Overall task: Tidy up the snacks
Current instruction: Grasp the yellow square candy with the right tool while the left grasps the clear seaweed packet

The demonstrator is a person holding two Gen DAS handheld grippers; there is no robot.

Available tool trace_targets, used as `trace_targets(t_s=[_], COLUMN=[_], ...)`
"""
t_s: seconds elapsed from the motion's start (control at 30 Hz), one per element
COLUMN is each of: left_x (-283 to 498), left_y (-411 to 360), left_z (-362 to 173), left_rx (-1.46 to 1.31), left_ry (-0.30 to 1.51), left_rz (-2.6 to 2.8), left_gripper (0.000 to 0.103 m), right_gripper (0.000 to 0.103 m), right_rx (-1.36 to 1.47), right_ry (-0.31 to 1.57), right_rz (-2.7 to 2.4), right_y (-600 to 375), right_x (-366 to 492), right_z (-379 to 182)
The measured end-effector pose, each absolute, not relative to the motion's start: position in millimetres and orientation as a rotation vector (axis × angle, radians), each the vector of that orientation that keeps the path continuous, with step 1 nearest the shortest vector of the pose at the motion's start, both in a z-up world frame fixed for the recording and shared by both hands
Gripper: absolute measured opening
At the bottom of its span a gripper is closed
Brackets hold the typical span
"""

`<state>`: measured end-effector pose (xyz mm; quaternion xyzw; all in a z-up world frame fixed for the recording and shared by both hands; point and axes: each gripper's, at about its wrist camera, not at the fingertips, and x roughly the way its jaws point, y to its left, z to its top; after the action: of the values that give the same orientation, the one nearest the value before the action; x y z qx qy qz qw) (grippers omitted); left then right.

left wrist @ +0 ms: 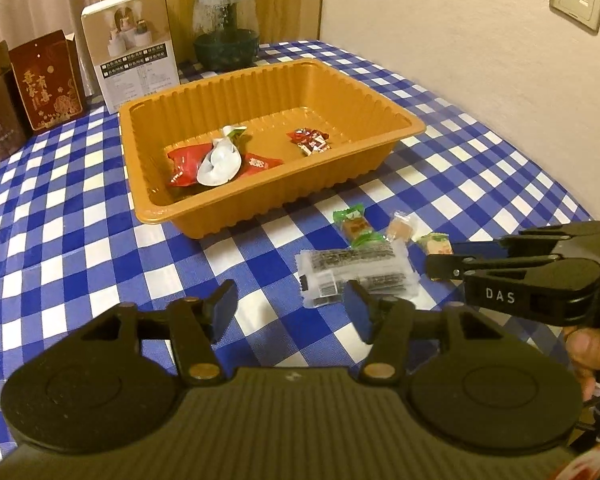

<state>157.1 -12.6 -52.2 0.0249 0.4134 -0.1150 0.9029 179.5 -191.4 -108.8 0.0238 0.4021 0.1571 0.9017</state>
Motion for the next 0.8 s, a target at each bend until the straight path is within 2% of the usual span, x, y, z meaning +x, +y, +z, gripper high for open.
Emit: trace_targets(t_s=[0.47, 0.6, 0.8], left_x=[173.3, 179.2, 184.7], left_y=[-16.5, -30.5, -49.5], left_z=[-62.9, -65.9, -72.1], left_rx=[-0.079, -0.079, -0.042], left_ry=[0.907, 0.906, 0.914], left_rz=[-0.268, -0.269, -0.26], left_gripper=[0.088, 0.094, 0.096], right_gripper=[0.026, 0.026, 0.026], right_rx=[0.171, 0.195, 0.204], right_ry=[0.817, 0.813, 0.797], right_rz=[0.259, 0.228, 0.212], right_y=[-217.8, -228.7, -234.6], right_x=[183.0, 185.2, 184.9], right_z=[-95.4, -91.5, -85.9])
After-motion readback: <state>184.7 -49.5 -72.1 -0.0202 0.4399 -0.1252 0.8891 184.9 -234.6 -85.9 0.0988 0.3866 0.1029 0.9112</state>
